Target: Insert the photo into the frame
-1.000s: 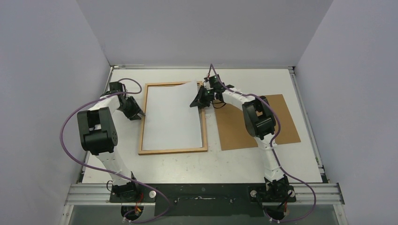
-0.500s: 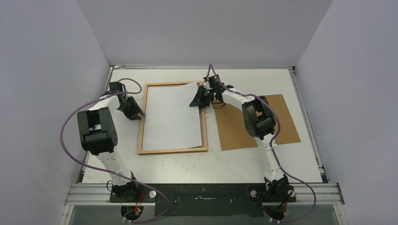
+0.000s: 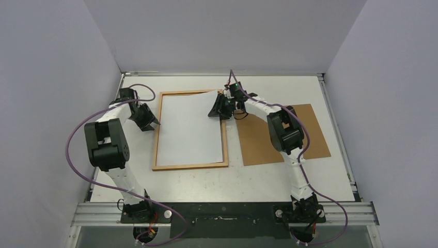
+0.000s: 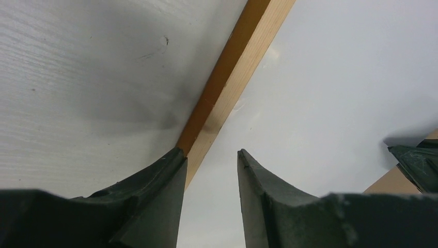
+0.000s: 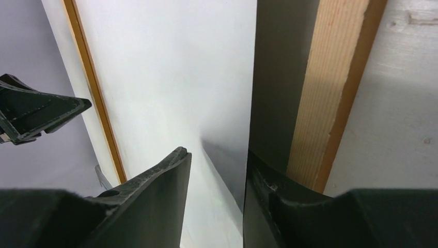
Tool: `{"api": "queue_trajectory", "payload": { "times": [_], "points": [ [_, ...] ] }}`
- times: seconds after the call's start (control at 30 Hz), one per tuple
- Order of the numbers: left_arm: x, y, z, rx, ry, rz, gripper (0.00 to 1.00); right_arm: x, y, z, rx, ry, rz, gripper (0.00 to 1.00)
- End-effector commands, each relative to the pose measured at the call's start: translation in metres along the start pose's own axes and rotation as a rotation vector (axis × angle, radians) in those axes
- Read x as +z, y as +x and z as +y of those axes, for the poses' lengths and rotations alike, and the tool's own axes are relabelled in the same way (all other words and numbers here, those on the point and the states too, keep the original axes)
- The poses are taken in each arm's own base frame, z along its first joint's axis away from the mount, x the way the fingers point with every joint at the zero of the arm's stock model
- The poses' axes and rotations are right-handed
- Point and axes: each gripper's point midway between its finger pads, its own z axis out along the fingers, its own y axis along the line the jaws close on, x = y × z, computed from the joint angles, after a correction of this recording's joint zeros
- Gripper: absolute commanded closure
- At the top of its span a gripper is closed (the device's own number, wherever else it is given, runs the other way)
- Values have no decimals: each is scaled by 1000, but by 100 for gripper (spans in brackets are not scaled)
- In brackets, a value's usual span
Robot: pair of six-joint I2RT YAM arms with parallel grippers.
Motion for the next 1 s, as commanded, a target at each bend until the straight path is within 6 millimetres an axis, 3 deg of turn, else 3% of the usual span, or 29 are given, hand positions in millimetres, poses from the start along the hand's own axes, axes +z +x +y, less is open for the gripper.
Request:
{"api": "queue_trajectory", "payload": {
  "times": [0.0, 0.13, 0.33, 0.47, 0.53, 0.7, 0.83, 0.97],
  "points": [
    [-37, -23, -26, 45, 65, -89, 60, -42, -27, 40, -96, -10, -101, 59],
    [-54, -28, -31, 64, 63, -110, 59, -76, -51, 34, -129, 25, -156, 51],
    [-81, -32, -38, 85, 65, -158, 55, -143, -84, 9, -157, 104, -262, 41],
    [-102, -32, -42, 97, 71, -200, 47, -197, -103, -26, -152, 255, -378, 39],
    [-110, -29, -49, 97, 95, -212, 47, -224, -107, -54, -115, 373, -437, 39],
    [-121, -2, -109, 225, 166, -192, 48, -297, -104, -141, 81, 676, -627, 39],
    [-117, 38, -171, 289, 299, -151, 47, -341, -88, -196, 194, 814, -658, 38],
    [-108, 80, -215, 337, 405, -86, 44, -387, -68, -249, 365, 944, -697, 25]
  ]
}}
